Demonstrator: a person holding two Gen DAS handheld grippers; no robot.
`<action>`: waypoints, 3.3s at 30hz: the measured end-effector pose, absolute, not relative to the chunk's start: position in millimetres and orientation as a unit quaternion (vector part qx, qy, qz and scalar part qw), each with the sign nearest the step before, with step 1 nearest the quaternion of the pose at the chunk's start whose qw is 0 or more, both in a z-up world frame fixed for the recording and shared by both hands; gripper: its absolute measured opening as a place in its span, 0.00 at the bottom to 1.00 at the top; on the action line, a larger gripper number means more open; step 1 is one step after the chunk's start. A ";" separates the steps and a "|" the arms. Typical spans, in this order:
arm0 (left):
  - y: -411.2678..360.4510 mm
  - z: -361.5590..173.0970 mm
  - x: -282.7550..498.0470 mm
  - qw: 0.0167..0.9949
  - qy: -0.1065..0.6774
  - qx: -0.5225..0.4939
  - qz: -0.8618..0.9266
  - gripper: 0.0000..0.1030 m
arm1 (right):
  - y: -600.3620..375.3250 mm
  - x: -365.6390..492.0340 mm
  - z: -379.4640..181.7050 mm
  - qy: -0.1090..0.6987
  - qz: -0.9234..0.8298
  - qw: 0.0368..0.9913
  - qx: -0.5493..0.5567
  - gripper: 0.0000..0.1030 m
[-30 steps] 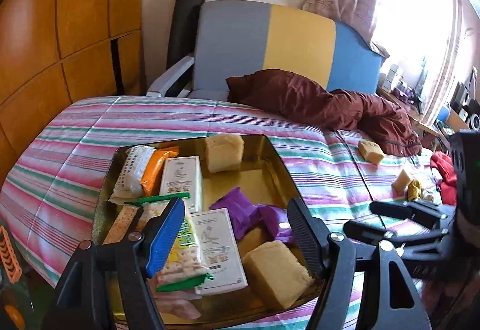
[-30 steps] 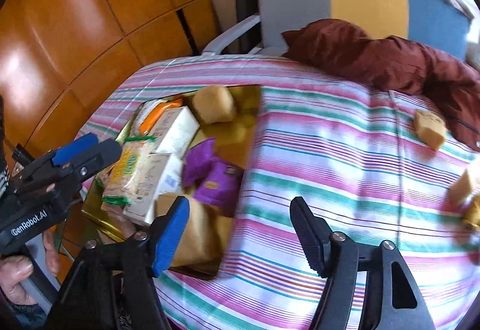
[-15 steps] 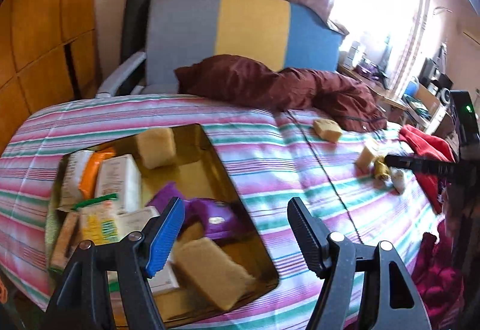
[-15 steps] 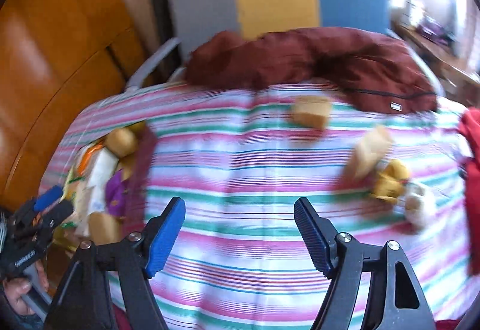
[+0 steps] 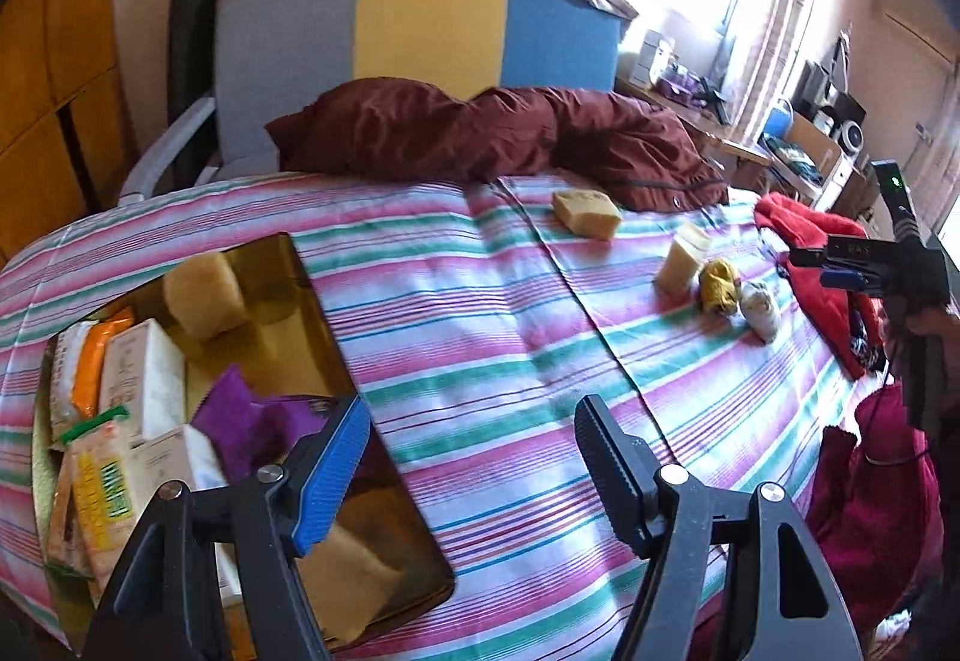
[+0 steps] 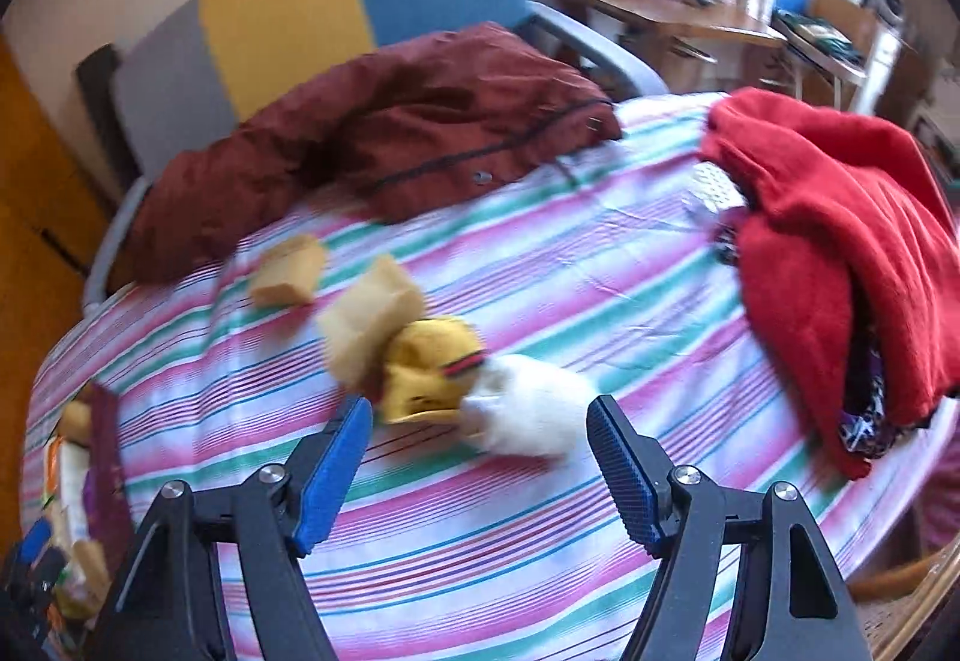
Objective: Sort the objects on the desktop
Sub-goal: 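Move both grippers back toward the socks and sponges on the bedspread, then grasp a yellow sponge with the left gripper while the right grasps the white sock, then carry the sponge and white sock to the tray and release them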
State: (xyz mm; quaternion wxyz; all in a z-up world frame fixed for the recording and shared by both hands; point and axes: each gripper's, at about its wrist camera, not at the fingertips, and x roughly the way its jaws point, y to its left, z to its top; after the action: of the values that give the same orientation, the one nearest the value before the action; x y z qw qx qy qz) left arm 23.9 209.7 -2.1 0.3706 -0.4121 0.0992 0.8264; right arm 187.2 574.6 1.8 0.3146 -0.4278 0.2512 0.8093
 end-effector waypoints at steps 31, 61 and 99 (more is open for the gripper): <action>355.8 -28.9 37.9 0.458 0.169 -0.436 0.756 0.70 | 620.8 185.3 -54.3 0.313 0.772 0.303 -0.463 0.55; 537.1 -81.3 12.0 0.563 0.260 -0.407 0.670 0.35 | 612.9 177.1 -37.6 0.269 0.800 0.305 -0.442 0.55; 277.4 28.3 43.3 0.378 0.136 -0.343 0.849 0.34 | 573.0 156.9 -10.6 0.149 0.855 0.288 -0.405 0.55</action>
State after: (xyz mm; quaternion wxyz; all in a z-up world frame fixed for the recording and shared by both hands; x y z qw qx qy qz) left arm 43.3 277.4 28.3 0.3779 -0.3431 0.1365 0.8490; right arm 156.9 573.0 -10.6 0.2875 -0.4049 0.1494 0.8550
